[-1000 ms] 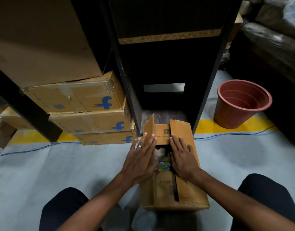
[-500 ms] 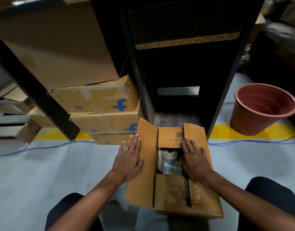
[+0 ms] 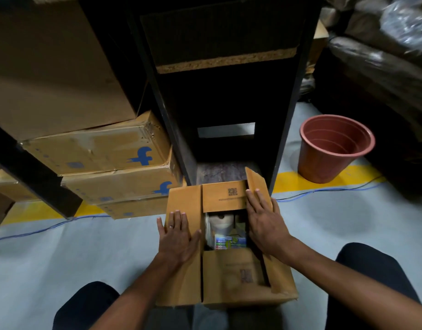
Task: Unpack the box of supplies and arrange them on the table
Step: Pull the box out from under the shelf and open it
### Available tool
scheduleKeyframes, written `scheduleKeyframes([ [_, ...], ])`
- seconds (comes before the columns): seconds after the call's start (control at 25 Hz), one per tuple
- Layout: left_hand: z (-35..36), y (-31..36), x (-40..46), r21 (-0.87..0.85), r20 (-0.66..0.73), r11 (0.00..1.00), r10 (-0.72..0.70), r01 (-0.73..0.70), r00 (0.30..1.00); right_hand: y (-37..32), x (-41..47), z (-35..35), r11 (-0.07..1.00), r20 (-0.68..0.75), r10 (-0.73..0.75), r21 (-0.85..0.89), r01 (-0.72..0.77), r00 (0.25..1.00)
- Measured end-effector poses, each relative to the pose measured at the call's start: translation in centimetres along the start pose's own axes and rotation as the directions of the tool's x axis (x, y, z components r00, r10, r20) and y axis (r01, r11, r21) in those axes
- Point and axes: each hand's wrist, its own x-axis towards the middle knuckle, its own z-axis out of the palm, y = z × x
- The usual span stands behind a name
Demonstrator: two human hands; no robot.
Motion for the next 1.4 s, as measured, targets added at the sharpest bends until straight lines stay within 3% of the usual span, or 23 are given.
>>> scheduleKeyframes([
  [0.2,0.4,2.7,2.0,-0.061,-0.138,0.993,0.095,-0.104,0.986,1.0,-0.4,-0.8,0.992,-0.032,0.041,-0.117,-0.045,0.999],
  [0.56,2.5,2.8,2.5,-0.185,-0.156,0.978,0.07,-0.099,0.985,5.5,-2.1,-1.0,0.961,0.068,0.248,-0.144,-0.237,0.966],
  [0.68,3.0,3.1,2.6,-0.205,-0.176,0.974,0.064,-0.1,0.982,7.1,-2.2,0.1,0.938,0.148,0.346,-0.038,-0.345,0.926],
  [0.88,3.4,3.0,2.7,-0.234,-0.178,0.967,0.058,-0.1,0.982,7.2,-1.3,2.7,0.879,0.325,0.387,0.152,-0.452,0.863],
  [1.04,3.8,2.7,2.8,-0.295,-0.166,0.945,0.091,-0.138,0.982,7.4,0.0,4.2,0.675,0.445,0.381,0.464,-0.573,0.81],
  [1.08,3.9,2.6,2.9,-0.334,-0.173,0.928,0.109,-0.163,0.979,6.9,0.1,4.1,0.577,0.465,0.382,0.554,-0.599,0.799],
  [1.12,4.1,2.6,2.9,-0.376,-0.182,0.907,0.127,-0.188,0.975,6.4,-0.1,3.8,0.509,0.482,0.367,0.612,-0.605,0.796],
  [1.2,4.1,2.5,2.8,-0.438,-0.183,0.876,0.132,-0.201,0.974,6.2,0.0,3.9,0.496,0.459,0.314,0.667,-0.556,0.831],
  [1.32,3.5,2.5,2.5,-0.466,-0.17,0.863,0.128,-0.194,0.977,10.8,1.6,13.1,0.472,0.422,0.212,0.746,-0.47,0.882],
  [1.4,3.0,2.4,2.3,-0.452,-0.122,0.874,0.139,-0.179,0.983,10.6,1.5,11.1,0.432,0.487,0.238,0.722,-0.541,0.84],
])
